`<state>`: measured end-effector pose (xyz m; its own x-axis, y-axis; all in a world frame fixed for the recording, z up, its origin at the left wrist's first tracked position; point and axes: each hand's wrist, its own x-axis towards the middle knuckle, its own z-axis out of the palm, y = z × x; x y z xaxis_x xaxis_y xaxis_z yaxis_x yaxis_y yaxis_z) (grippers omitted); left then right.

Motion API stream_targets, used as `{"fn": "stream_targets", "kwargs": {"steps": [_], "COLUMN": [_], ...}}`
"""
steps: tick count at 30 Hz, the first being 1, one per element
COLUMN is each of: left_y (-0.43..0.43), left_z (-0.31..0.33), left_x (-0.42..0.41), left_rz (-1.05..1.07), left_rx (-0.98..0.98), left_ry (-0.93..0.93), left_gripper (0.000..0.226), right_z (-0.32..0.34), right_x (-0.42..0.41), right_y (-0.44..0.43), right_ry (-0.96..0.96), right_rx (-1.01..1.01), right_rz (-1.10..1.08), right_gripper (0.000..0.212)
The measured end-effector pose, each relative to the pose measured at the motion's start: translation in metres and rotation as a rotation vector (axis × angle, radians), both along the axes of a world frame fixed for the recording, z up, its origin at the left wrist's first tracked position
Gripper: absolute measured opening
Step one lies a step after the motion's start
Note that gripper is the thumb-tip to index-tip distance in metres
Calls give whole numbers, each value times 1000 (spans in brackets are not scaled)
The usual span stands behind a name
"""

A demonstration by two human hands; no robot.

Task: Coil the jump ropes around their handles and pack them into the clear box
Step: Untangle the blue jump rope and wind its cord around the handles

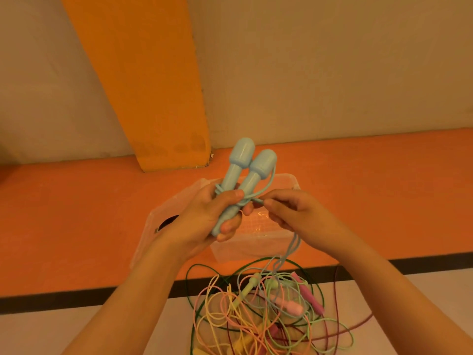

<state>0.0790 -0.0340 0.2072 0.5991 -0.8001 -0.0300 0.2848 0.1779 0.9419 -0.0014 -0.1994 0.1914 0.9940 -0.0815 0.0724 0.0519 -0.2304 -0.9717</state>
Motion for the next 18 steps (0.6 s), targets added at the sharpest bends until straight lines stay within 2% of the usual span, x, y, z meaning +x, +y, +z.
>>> {"fn": "stream_targets", "kwargs": {"steps": [8, 12, 18], "left_y": [3, 8, 11], "left_z": [6, 10, -4], "left_x": [-1, 7, 21], "left_rz": [17, 154, 285], "left_rx": [-64, -61, 96], "left_ry": [30, 62, 20], "left_gripper": [12, 21, 8], "right_z": [3, 6, 13], "right_x": [0, -6, -14], "right_y": [-4, -14, -12], "right_ry": [-49, -25, -61], "right_rx": [-161, -296, -509], "right_rz": [-85, -134, -101], "right_gripper": [12, 17, 11]}}
